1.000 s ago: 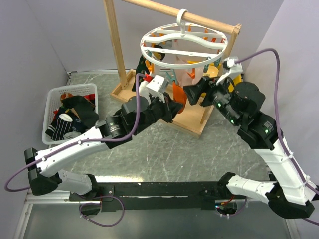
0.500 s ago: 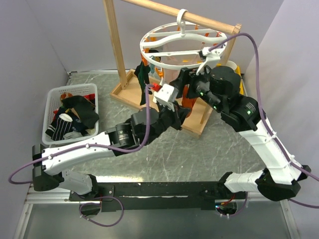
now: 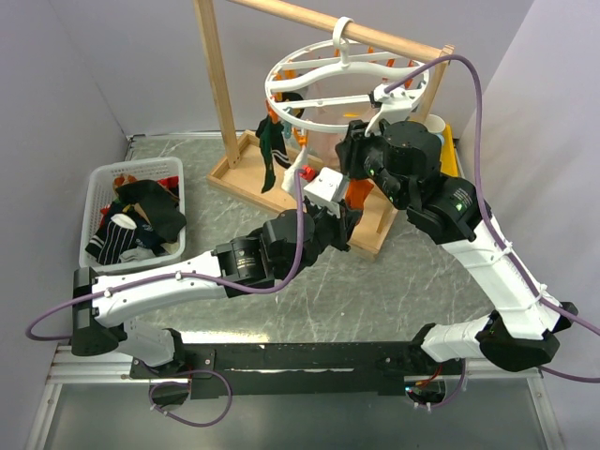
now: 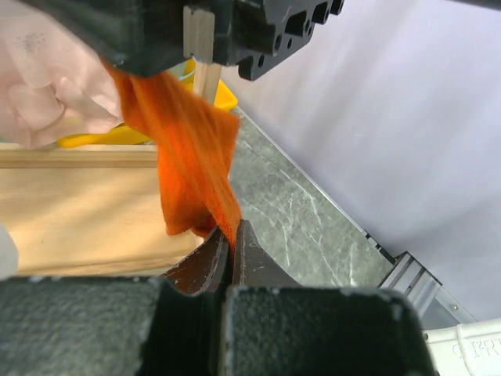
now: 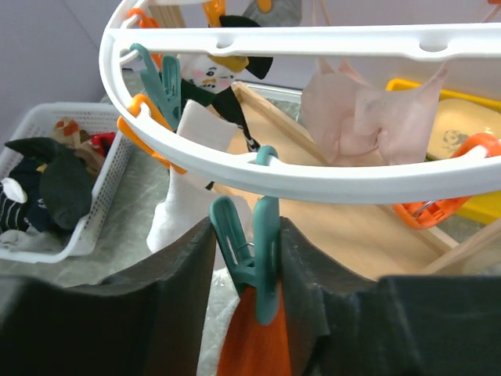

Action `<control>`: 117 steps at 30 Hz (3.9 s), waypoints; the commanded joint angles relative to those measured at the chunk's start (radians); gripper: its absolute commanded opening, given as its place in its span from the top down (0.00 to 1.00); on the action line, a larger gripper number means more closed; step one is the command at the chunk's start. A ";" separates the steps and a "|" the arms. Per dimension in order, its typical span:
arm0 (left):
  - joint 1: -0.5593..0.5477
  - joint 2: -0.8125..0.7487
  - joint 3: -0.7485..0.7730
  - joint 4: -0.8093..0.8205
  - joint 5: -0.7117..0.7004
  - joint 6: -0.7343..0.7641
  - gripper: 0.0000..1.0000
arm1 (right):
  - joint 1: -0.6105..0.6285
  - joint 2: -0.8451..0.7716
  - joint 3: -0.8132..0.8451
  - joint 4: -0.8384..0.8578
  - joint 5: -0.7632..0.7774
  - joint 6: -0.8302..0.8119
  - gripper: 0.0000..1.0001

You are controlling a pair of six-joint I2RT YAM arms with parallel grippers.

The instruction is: Remove the socks clipped to the hanger

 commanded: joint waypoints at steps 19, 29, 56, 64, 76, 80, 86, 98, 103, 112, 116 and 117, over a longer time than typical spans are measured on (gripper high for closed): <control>0.104 -0.229 -0.222 -0.307 0.039 -0.244 0.99 | 0.003 -0.080 -0.096 0.095 0.029 -0.013 0.77; 0.481 -0.430 -0.241 -0.470 0.068 -0.180 0.99 | -0.024 -0.153 -0.137 0.078 0.065 -0.003 0.77; 1.206 -0.262 -0.083 -0.493 0.266 -0.098 0.99 | -0.162 -0.440 -0.424 0.140 -0.156 0.107 0.04; 1.384 -0.069 0.038 -0.445 0.338 -0.063 0.99 | -0.162 -0.578 -0.554 0.170 -0.220 0.153 0.03; 1.536 0.155 -0.056 -0.347 0.520 -0.120 0.99 | -0.162 -0.626 -0.588 0.146 -0.188 0.156 0.03; 1.573 0.297 0.047 -0.479 0.643 -0.111 0.40 | -0.162 -0.624 -0.594 0.138 -0.198 0.158 0.03; 1.539 0.148 0.055 -0.419 0.533 -0.086 0.15 | -0.164 -0.618 -0.602 0.129 -0.225 0.162 0.03; 1.530 -0.176 -0.198 -0.332 0.484 -0.084 0.99 | -0.164 -0.629 -0.611 0.120 -0.244 0.150 0.03; 1.534 -0.047 -0.183 -0.351 0.513 -0.115 0.99 | -0.164 -0.644 -0.616 0.103 -0.253 0.167 0.03; 1.661 0.303 -0.372 -0.257 0.629 -0.489 0.99 | -0.164 -0.727 -0.694 0.136 -0.221 0.208 0.02; 1.677 0.361 -0.416 -0.167 0.826 -0.485 0.99 | -0.162 -0.724 -0.689 0.104 -0.214 0.198 0.02; 1.663 0.345 -0.372 -0.193 0.800 -0.473 0.99 | -0.162 -0.724 -0.688 0.098 -0.213 0.190 0.02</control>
